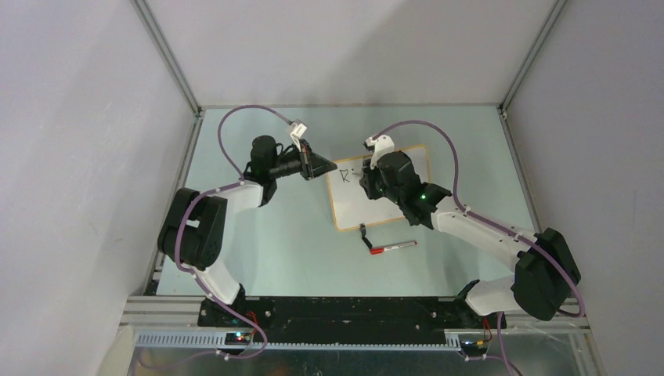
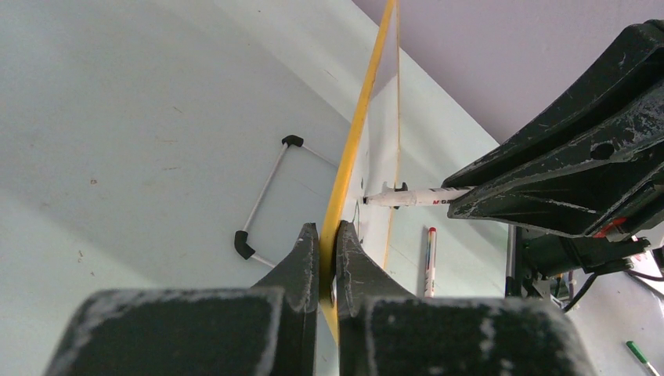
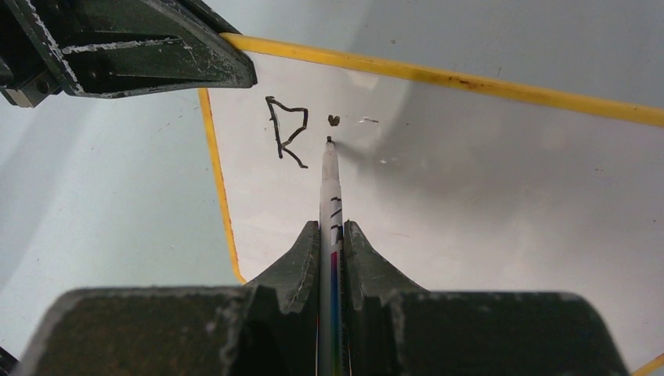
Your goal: Write a sentence on the whiteboard
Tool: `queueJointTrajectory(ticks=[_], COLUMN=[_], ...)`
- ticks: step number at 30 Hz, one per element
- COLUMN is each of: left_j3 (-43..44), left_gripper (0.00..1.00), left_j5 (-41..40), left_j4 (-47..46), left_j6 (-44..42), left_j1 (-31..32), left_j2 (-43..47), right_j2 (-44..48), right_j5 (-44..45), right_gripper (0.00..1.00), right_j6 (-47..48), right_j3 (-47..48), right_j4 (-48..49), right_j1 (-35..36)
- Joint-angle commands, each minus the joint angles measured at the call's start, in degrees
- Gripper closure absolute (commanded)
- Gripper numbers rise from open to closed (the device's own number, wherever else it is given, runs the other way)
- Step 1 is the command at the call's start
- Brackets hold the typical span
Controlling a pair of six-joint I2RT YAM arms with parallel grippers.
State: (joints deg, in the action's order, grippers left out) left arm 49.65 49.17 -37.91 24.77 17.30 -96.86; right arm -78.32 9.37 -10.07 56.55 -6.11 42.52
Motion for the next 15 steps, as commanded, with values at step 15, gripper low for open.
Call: queueJointTrajectory(ticks=[15], left_j3=[0.7], left_gripper=[0.94], left_j5=[-4.87], left_j4=[5.04], left_j6=[-6.05], left_j1=[0.81], left_j2=[-1.09], right_j2=[1.59], right_j5=[0.49], right_gripper=[1.0], right_j6=[-0.87], right_j3=[-2.13], right_j4=[-1.41], right_j1=[-0.04])
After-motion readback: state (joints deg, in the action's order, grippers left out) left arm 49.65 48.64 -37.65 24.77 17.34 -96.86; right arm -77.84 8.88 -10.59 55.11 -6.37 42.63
